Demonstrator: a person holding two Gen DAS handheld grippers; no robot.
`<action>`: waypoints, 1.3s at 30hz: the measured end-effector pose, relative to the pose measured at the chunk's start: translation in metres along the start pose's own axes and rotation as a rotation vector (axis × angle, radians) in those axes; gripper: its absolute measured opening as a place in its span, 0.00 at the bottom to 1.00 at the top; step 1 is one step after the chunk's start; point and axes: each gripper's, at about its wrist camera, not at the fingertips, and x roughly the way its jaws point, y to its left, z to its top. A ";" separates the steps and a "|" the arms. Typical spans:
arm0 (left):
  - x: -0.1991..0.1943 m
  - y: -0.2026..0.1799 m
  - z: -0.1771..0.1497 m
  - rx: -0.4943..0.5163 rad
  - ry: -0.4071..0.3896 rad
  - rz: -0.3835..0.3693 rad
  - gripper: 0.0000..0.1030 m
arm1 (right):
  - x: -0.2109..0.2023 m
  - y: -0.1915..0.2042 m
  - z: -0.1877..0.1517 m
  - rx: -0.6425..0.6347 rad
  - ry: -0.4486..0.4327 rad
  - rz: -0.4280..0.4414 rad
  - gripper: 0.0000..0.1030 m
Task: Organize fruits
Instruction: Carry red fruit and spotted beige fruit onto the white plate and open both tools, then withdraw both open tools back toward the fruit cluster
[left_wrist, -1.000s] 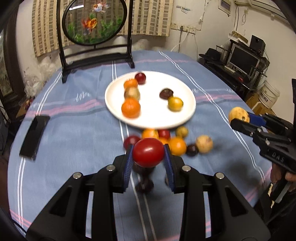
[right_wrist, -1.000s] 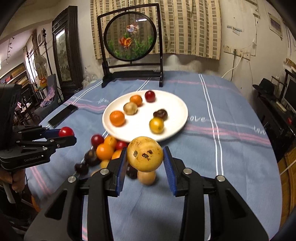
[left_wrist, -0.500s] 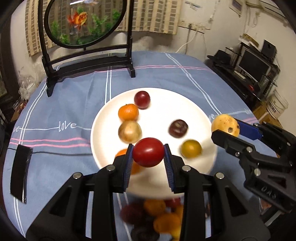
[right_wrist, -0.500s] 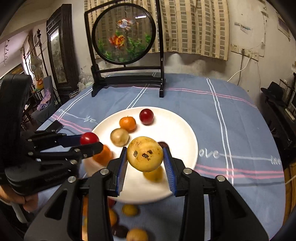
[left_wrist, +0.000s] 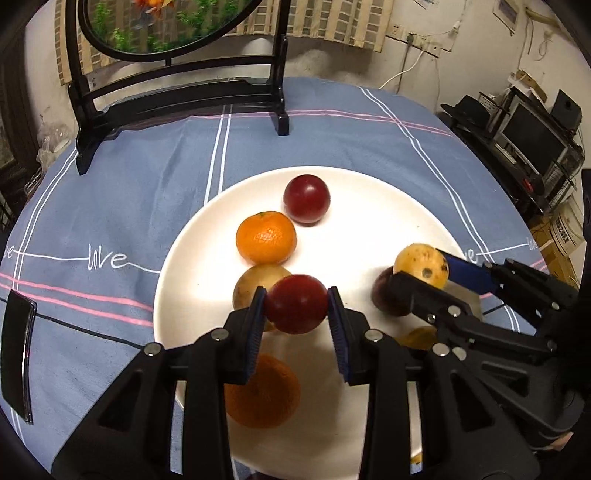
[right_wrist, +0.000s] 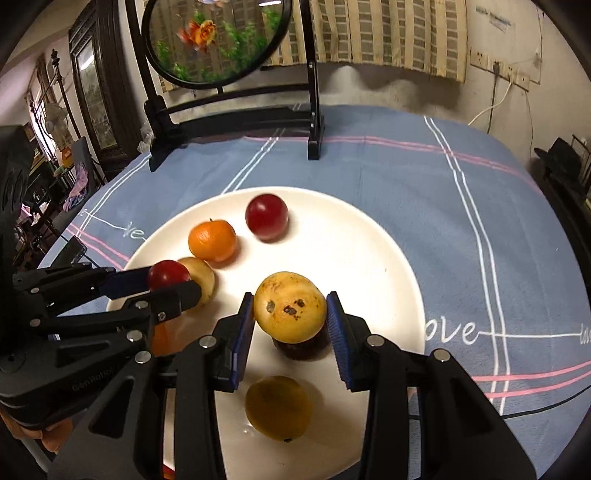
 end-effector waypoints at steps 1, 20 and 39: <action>0.000 0.001 0.000 -0.006 -0.011 0.011 0.46 | 0.000 -0.002 0.000 0.006 0.002 -0.001 0.38; -0.074 0.019 -0.040 -0.043 -0.094 0.010 0.76 | -0.068 -0.009 -0.041 0.087 -0.062 -0.038 0.58; -0.141 0.026 -0.154 0.019 -0.101 0.023 0.80 | -0.137 0.032 -0.153 0.033 -0.072 -0.061 0.66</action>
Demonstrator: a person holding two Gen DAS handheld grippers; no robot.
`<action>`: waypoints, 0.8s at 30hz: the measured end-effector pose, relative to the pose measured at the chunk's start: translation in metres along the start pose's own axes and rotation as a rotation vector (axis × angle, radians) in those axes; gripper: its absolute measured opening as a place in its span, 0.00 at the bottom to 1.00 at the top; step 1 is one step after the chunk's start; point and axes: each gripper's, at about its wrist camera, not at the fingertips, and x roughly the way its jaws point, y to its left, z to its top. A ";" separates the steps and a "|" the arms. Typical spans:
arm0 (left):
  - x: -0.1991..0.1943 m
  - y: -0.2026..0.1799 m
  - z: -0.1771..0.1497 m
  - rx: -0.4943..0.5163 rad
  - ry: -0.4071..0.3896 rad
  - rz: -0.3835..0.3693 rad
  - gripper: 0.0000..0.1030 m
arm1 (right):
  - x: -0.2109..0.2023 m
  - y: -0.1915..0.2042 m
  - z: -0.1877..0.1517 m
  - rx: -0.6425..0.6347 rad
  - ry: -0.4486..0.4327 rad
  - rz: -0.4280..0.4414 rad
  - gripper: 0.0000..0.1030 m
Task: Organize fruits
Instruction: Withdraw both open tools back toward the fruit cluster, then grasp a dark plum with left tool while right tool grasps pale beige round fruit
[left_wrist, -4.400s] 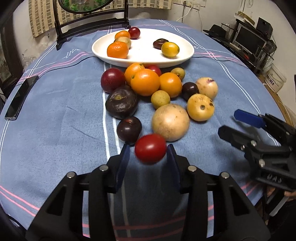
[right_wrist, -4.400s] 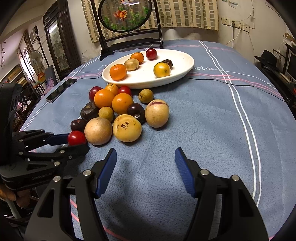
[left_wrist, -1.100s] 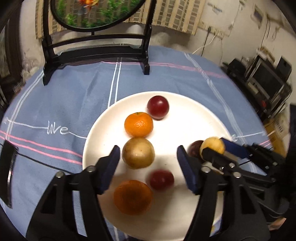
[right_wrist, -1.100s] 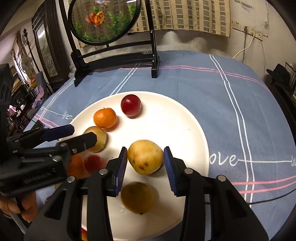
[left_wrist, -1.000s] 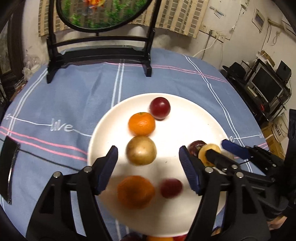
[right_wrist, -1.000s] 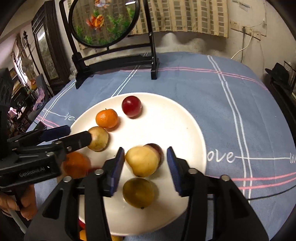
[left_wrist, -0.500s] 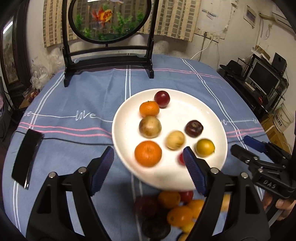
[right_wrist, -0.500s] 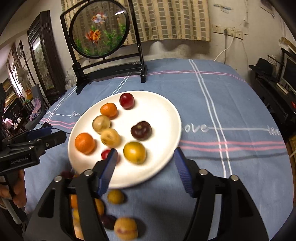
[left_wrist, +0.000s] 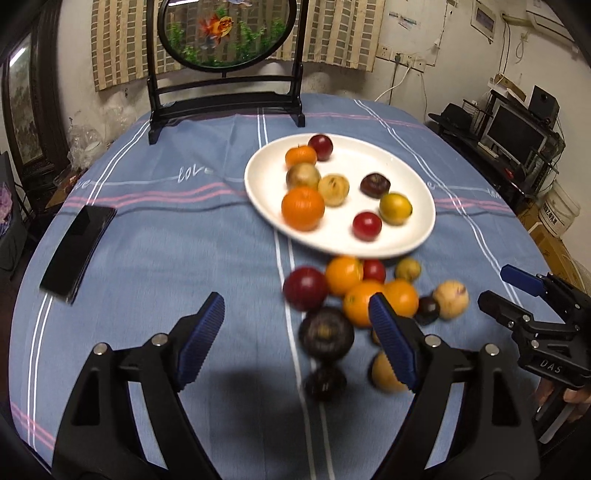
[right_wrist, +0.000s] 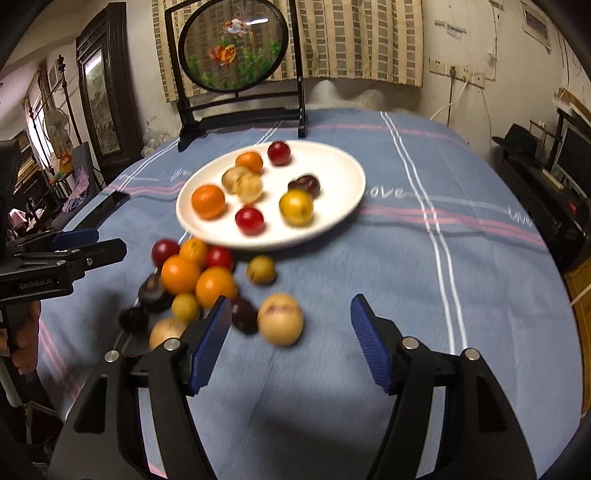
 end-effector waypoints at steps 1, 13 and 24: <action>-0.001 -0.001 -0.003 0.001 0.000 0.002 0.80 | -0.001 0.001 -0.004 0.004 0.004 0.004 0.66; 0.002 -0.011 -0.042 0.027 0.056 -0.026 0.80 | -0.002 -0.002 -0.037 0.042 0.051 0.017 0.66; 0.028 -0.011 -0.054 0.045 0.131 -0.018 0.77 | 0.003 -0.005 -0.041 0.060 0.071 0.039 0.66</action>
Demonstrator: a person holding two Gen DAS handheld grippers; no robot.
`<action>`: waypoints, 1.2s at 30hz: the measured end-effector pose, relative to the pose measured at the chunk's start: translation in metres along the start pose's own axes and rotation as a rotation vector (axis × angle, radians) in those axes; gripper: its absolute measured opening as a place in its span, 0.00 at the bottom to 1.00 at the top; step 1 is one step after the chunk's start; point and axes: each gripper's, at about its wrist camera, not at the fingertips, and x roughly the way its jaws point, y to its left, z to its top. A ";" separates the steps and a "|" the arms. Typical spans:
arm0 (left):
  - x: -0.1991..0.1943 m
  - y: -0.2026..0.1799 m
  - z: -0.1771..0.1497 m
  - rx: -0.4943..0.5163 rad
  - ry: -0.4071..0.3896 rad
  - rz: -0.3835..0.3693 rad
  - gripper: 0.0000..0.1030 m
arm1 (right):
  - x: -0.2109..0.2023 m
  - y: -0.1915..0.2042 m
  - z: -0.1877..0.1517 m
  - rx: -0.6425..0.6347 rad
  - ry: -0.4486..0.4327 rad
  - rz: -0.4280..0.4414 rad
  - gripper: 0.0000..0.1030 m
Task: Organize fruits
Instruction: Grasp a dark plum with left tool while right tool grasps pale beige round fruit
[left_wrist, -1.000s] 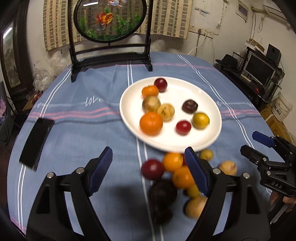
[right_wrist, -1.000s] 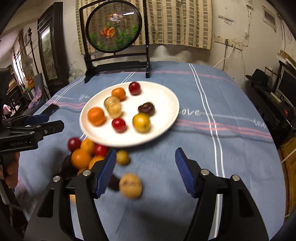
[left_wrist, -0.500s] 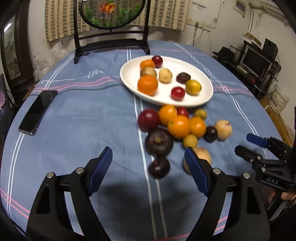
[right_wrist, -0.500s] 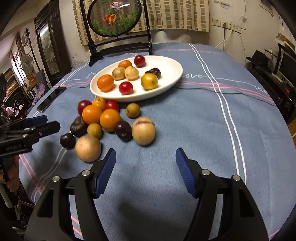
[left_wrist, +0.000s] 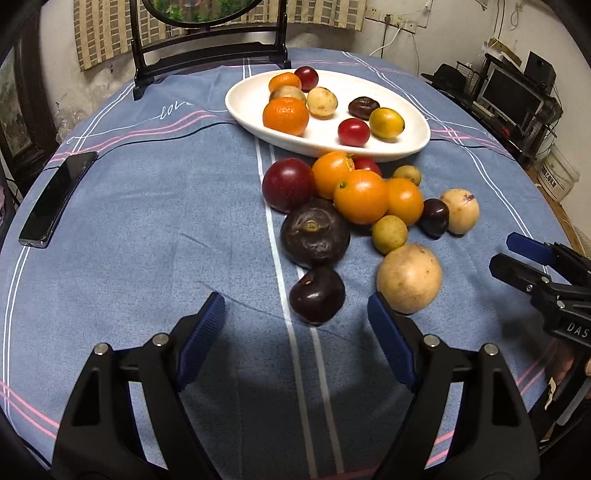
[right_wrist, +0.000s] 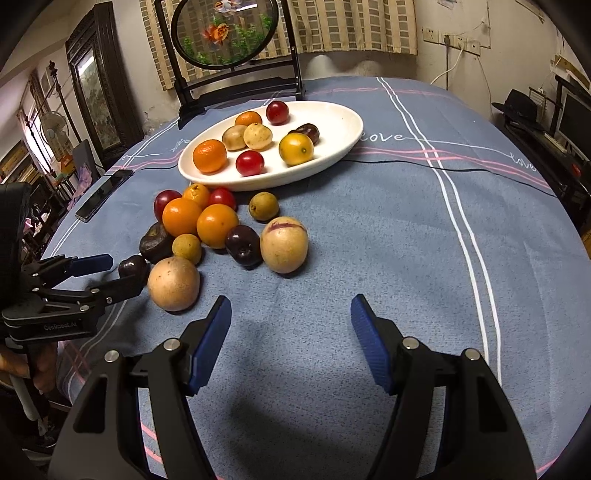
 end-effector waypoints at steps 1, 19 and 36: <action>0.001 -0.001 0.000 0.003 0.002 -0.002 0.75 | 0.000 0.000 -0.001 0.000 0.001 0.003 0.66; -0.007 0.000 0.002 0.006 -0.034 -0.004 0.29 | 0.008 0.037 -0.002 -0.091 0.034 0.050 0.66; -0.011 0.020 -0.002 -0.037 -0.045 -0.020 0.29 | 0.052 0.104 0.012 -0.249 0.090 0.009 0.46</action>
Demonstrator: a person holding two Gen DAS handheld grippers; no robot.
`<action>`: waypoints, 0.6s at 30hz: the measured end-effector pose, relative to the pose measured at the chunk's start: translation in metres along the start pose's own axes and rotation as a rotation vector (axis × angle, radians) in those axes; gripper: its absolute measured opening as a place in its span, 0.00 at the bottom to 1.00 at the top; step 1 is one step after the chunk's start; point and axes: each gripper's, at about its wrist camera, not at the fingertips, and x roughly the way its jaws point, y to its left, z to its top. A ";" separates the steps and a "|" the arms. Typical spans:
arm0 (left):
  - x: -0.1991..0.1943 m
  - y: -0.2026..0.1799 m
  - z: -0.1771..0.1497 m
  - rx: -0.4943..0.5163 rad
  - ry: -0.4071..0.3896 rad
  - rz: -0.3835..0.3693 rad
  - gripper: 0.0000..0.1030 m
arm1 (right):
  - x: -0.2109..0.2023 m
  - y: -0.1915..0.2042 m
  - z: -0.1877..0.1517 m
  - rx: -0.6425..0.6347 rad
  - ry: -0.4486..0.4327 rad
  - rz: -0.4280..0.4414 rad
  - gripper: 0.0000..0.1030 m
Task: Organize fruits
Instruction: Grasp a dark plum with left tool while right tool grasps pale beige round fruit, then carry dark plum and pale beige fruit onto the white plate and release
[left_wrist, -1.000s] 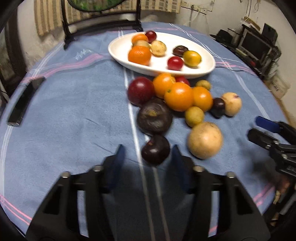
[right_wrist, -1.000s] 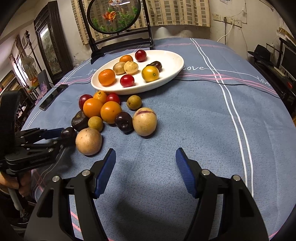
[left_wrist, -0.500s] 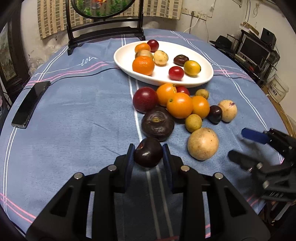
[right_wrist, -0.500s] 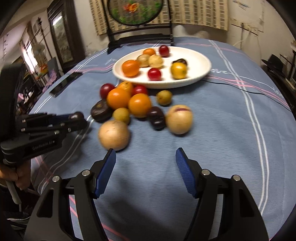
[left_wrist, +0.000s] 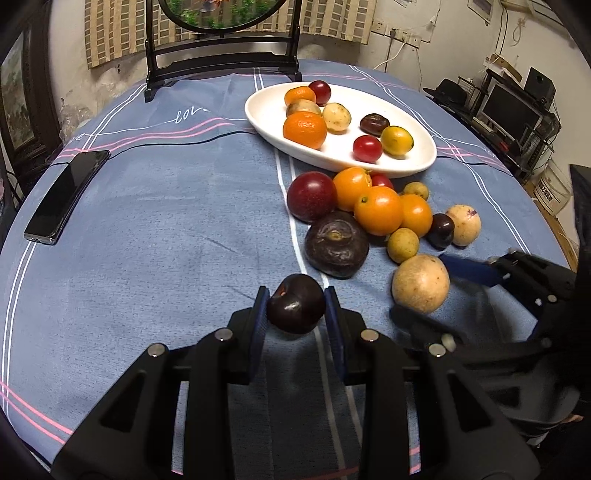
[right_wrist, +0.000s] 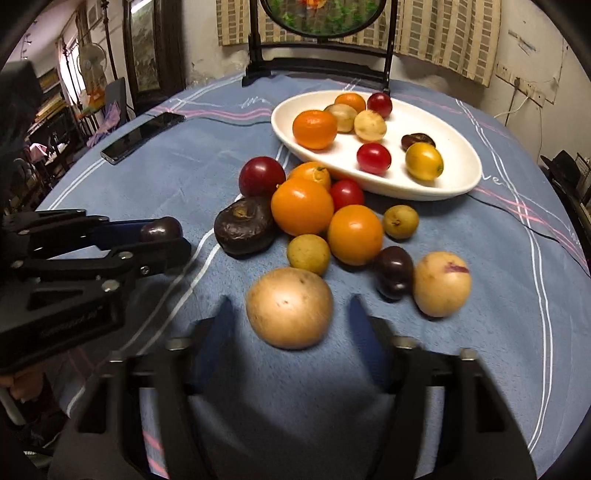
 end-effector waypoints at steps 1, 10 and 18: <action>0.000 0.000 0.000 -0.001 0.000 0.000 0.29 | 0.000 0.000 0.000 -0.001 -0.003 -0.004 0.45; -0.003 -0.002 0.003 0.008 -0.007 0.006 0.29 | -0.022 -0.026 -0.015 0.071 -0.058 0.015 0.44; -0.016 -0.018 0.018 0.053 -0.037 0.005 0.29 | -0.061 -0.074 -0.021 0.166 -0.142 -0.011 0.44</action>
